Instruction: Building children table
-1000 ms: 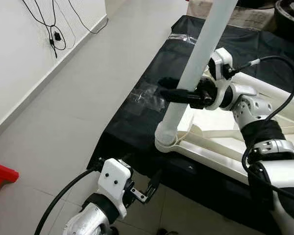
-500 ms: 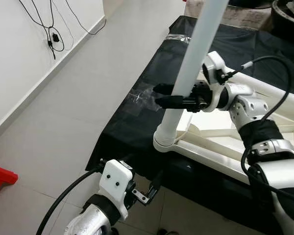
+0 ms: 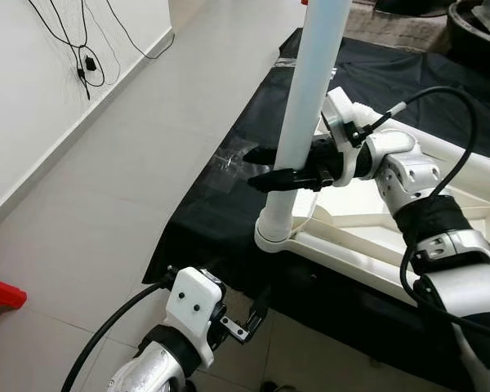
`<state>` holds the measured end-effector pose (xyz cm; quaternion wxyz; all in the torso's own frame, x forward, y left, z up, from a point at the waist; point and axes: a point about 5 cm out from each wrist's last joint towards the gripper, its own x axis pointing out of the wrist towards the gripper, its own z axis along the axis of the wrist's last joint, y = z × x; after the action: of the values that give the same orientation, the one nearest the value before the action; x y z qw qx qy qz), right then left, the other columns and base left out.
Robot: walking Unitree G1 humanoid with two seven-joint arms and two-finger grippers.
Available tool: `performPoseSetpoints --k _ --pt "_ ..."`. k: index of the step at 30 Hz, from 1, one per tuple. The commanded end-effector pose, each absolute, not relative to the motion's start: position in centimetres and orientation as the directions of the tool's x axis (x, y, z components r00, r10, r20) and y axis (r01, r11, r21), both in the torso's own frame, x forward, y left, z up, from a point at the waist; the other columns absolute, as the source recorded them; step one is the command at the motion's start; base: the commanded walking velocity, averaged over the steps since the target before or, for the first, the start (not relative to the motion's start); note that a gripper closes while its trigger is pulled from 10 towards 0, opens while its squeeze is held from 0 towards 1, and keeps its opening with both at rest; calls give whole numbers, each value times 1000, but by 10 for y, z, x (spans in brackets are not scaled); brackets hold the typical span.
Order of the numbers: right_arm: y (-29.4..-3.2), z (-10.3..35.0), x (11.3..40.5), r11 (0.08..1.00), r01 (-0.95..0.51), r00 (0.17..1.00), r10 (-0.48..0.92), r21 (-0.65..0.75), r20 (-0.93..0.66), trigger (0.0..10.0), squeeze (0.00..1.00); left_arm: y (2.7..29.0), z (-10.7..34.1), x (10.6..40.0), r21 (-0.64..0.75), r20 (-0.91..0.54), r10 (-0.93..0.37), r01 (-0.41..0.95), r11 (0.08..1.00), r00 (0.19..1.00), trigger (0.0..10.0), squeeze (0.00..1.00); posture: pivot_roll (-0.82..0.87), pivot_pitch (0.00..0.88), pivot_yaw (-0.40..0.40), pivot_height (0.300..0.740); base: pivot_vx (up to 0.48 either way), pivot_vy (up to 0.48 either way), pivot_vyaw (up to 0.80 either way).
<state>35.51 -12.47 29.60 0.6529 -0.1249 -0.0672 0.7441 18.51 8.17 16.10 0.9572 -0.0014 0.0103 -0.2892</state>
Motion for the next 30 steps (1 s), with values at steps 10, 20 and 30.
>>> performPoseSetpoints --k 10,20,30 --pt "-121 268 359 -146 -968 -115 981 -203 -156 10000 0 80 159 181 -4 -35 -558 558 830 829 10000 0 97 269 -86 740 0 0 0" --pt "-107 269 348 -252 -945 -214 958 -208 -189 10000 0 82 159 181 3 -37 -558 559 829 829 10000 0 105 279 -82 740 0 0 0" --pt "-92 263 347 -301 -935 -261 942 -186 -210 10000 0 83 160 180 7 -41 -560 561 828 827 10000 0 114 294 -78 740 0 0 0"
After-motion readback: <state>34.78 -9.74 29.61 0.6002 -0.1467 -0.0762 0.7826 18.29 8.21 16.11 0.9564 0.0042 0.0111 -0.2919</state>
